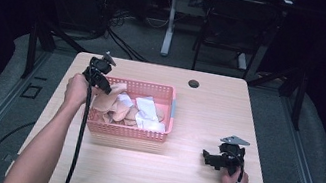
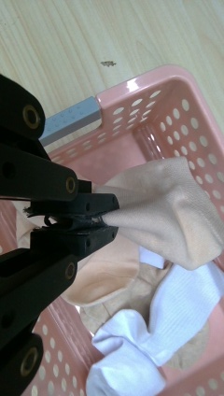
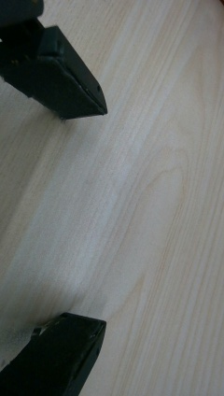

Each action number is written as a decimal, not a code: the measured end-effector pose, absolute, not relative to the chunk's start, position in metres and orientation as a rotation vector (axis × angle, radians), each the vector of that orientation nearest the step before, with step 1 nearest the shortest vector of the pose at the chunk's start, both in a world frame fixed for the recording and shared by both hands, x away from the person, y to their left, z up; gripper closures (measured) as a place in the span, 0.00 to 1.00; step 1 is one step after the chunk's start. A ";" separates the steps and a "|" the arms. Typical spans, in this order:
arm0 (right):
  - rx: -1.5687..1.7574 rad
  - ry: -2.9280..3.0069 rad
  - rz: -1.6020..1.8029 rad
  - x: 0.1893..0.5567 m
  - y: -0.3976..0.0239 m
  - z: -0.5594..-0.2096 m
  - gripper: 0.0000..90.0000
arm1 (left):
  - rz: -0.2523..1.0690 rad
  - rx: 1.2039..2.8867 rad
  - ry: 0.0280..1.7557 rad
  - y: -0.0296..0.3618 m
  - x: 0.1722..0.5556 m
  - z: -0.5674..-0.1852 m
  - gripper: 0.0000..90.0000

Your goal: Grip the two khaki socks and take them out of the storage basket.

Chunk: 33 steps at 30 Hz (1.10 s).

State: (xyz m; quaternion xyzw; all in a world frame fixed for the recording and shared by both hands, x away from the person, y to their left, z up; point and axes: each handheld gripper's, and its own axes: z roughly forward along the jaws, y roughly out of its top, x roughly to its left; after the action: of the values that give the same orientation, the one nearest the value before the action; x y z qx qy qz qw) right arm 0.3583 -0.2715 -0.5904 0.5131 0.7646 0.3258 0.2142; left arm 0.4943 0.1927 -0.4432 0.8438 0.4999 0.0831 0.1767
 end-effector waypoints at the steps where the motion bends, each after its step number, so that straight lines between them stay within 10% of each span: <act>1: 1.421 2.120 0.906 0.358 -0.272 -0.591 0.00 | 0.241 2.383 1.410 0.193 0.494 -0.441 0.94; 33: 1.416 2.125 0.897 0.358 -0.272 -0.591 0.00 | 0.306 2.330 1.370 0.198 0.488 -0.382 0.94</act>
State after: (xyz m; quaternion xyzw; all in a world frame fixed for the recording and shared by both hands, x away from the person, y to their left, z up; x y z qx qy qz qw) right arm 0.3584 -0.2719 -0.5906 0.5110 0.7665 0.3236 0.2160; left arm 0.4878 0.1977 -0.3821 0.8376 0.4926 0.1100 0.2090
